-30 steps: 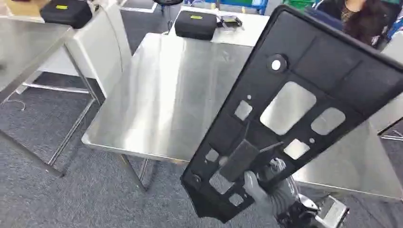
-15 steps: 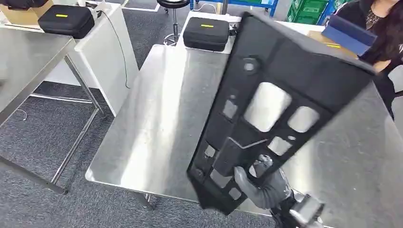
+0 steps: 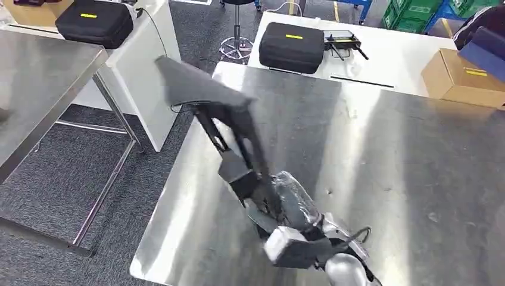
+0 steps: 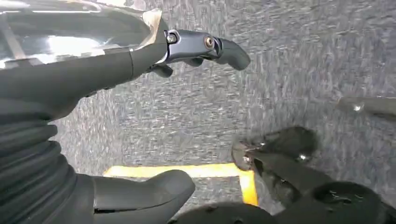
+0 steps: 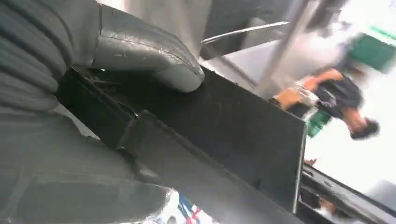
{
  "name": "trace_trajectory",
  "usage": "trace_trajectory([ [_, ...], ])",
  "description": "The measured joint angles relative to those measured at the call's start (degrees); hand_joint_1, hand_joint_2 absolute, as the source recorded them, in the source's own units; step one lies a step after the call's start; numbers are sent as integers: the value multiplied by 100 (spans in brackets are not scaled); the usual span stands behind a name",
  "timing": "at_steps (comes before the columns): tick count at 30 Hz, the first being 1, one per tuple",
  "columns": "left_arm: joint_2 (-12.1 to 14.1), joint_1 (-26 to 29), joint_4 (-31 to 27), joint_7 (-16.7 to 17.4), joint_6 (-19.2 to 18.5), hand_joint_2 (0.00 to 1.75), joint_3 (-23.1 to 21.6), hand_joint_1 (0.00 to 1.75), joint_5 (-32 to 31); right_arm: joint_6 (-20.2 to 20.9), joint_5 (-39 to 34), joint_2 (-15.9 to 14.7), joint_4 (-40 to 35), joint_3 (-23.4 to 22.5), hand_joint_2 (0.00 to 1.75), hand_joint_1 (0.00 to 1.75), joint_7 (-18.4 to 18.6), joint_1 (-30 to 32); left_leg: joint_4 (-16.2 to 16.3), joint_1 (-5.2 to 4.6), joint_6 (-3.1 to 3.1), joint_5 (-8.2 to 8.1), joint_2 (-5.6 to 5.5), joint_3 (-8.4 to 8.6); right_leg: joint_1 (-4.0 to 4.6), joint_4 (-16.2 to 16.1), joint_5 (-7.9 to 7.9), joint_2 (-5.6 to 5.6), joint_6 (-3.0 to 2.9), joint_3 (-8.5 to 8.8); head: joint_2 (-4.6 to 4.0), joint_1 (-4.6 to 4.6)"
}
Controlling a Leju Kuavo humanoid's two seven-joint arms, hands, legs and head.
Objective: Take the parts from the cabinet and place them on the table.
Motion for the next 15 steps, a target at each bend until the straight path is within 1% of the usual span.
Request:
trace_trajectory([
  [1,-2,-6,0,22,-11,175,-4,0,-26,-30,100,4,210,232,175,175,82,-237,-31,-24,19,-24,-10,64,47,413,6,1,11,-378,0,4],
  [2,-7,-8,0,44,-35,175,-7,0,-41,-59,161,33,391,437,175,175,164,-458,-38,-40,24,-58,-27,134,72,535,129,2,40,-619,0,0],
  [3,-9,-11,0,48,-48,175,-11,0,-46,-65,227,87,596,671,175,175,288,-710,-39,-49,22,-102,-42,210,91,363,402,1,99,-723,0,2],
  [4,-9,-15,0,55,-48,175,-15,0,-46,-68,244,144,820,896,175,175,380,-953,-40,-50,10,-140,-61,292,102,-57,783,-1,162,-732,0,0],
  [5,-9,-25,-2,55,-48,175,-13,0,-39,-68,251,188,994,1080,175,175,444,-1148,-40,-48,-10,-162,-77,354,104,-512,1128,-11,197,-724,0,7],
  [6,-11,-26,-2,57,-50,175,-11,0,-30,-65,253,236,1171,1263,175,175,492,-1333,-54,-51,-34,-181,-104,351,104,-893,1407,-59,183,-709,0,11],
  [7,-9,-44,-2,59,-48,175,-9,0,-11,-61,244,282,1333,1403,175,175,535,-1489,-18,-92,-78,-206,-137,400,155,-951,1424,-79,113,-761,0,13],
  [8,-9,-55,-7,70,7,175,-7,0,24,-52,233,352,1486,1543,175,175,581,-1615,-44,-101,-118,-208,-158,373,147,-976,1449,-61,41,-754,0,33],
  [9,-11,-43,-13,105,101,175,-4,0,46,-52,200,418,1628,1667,175,175,597,-1755,-84,-97,1,-279,-160,386,144,-989,1462,-58,28,-710,0,7],
  [10,-39,-27,-13,140,192,175,-2,0,79,-50,172,465,1760,1771,175,175,603,-1869,-100,-94,44,-176,-154,392,152,-992,1486,-44,4,-722,0,6],
  [11,-50,-23,-13,140,252,175,-2,0,85,-50,137,498,1884,1864,175,175,603,-1969,-137,-91,3,-182,-147,415,160,-992,1488,-37,1,-728,0,4],
  [12,-90,-23,-13,140,273,175,-2,0,90,-59,115,527,1995,1945,175,175,603,-2054,-169,-91,-52,-143,-144,437,158,-992,1492,-32,-2,-725,0,11],
  [13,-98,-23,-13,140,295,175,-2,0,92,-81,96,549,2079,2010,175,175,603,-2115,-193,-92,-57,-141,-145,456,158,-992,1498,-33,-19,-718,0,-2],
  [14,-112,-23,-13,140,315,175,-2,0,105,-116,78,571,2166,2076,175,175,605,-2186,-207,-92,-64,-136,-145,469,158,-992,1495,-32,-22,-715,0,11],
  [15,-118,-23,-13,140,326,175,-2,0,116,-135,74,590,2263,2143,175,175,612,-2268,-221,-91,-69,-133,-142,480,159,-991,1495,-31,-23,-714,0,4],
])
